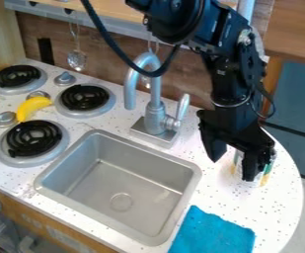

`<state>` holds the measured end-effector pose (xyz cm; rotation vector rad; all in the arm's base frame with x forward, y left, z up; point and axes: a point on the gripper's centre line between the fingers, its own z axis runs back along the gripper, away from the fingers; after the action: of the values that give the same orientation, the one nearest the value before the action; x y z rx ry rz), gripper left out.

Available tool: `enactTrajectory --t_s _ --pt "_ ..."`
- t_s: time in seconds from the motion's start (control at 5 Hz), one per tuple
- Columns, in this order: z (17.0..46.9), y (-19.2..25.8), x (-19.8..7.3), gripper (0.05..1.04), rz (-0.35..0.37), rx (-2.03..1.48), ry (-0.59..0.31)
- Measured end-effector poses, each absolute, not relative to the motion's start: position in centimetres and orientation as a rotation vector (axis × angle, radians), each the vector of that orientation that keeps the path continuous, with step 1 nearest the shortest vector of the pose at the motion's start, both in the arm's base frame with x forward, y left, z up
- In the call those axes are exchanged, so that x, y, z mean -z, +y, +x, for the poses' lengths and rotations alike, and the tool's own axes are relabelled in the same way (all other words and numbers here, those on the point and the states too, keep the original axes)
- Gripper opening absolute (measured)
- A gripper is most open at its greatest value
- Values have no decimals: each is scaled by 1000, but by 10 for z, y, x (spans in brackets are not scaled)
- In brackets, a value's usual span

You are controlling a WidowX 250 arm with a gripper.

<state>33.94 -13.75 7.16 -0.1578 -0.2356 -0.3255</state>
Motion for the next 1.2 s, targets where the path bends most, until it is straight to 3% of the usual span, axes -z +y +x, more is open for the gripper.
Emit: enactTrajectory --t_s 0.4,0.6,0.8,1.0,1.2 --pt "324 -136 -48 1000 -163 370 -158" --pt "321 -131 -40 1000 -110 378 -117" --pt "310 -144 -24 1000 30 396 -92" --pt "308 -150 9 1000 136 396 -77" --pt "304 -156 31 1000 170 420 -64"
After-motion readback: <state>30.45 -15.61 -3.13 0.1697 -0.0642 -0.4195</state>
